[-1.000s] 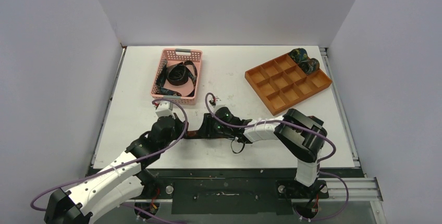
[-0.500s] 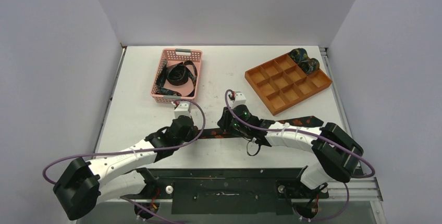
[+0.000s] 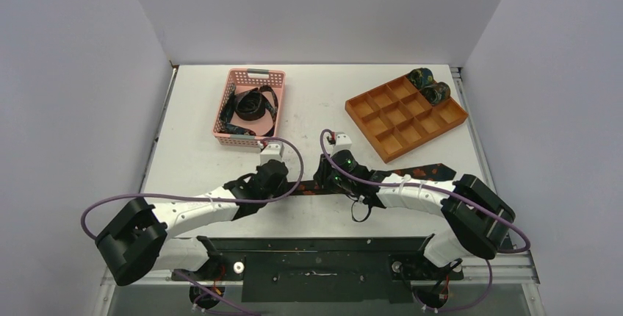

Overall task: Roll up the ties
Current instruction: Roll the tie at the center of the board.

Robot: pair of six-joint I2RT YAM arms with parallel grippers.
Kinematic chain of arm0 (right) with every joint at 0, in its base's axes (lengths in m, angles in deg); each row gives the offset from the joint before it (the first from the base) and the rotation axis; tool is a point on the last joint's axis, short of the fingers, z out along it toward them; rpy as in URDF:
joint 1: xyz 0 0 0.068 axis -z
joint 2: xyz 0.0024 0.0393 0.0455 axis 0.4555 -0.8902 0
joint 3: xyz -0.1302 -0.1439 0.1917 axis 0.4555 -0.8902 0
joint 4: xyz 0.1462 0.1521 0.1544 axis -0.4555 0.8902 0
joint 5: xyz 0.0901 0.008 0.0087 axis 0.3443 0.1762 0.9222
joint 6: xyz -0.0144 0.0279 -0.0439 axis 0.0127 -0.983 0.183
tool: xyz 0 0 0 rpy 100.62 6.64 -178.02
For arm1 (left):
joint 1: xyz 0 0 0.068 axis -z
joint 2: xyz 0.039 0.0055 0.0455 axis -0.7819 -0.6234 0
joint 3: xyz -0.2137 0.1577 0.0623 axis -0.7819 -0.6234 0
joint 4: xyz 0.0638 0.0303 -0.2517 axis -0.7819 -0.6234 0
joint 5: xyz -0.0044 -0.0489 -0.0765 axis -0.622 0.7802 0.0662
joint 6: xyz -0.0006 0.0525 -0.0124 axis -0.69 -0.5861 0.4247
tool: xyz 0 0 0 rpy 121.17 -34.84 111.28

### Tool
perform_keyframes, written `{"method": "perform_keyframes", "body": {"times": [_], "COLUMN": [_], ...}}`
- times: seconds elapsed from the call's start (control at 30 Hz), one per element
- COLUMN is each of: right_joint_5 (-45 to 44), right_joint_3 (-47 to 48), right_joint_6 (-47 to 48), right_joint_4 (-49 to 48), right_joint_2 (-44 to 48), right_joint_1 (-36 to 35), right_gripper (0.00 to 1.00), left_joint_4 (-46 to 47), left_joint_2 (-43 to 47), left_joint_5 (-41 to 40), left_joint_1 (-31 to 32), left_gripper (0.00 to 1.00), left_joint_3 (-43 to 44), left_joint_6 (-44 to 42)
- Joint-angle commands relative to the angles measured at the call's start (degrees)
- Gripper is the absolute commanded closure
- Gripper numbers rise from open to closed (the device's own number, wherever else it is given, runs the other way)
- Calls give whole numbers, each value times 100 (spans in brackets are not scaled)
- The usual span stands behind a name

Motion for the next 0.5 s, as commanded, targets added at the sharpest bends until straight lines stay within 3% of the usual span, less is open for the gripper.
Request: {"method": "perform_keyframes", "body": {"times": [0.0, 0.1, 0.3, 0.47], "right_joint_5": [-94, -46, 138, 567], "right_joint_3": [28, 64, 167, 409], "right_joint_6": [64, 53, 42, -103], "right_joint_4": [-104, -106, -107, -206], "right_joint_2": [85, 45, -11, -251], "right_joint_1": [8, 6, 9, 2], "right_gripper": [76, 74, 69, 59], "left_joint_4": [438, 442, 399, -105], "left_joint_2": [-96, -134, 236, 1206], "left_joint_5": [51, 163, 270, 203], "left_joint_1": [34, 34, 39, 35], "left_gripper": [76, 64, 58, 51], "left_joint_3": [295, 290, 160, -15], "left_joint_6": [68, 111, 244, 391]}}
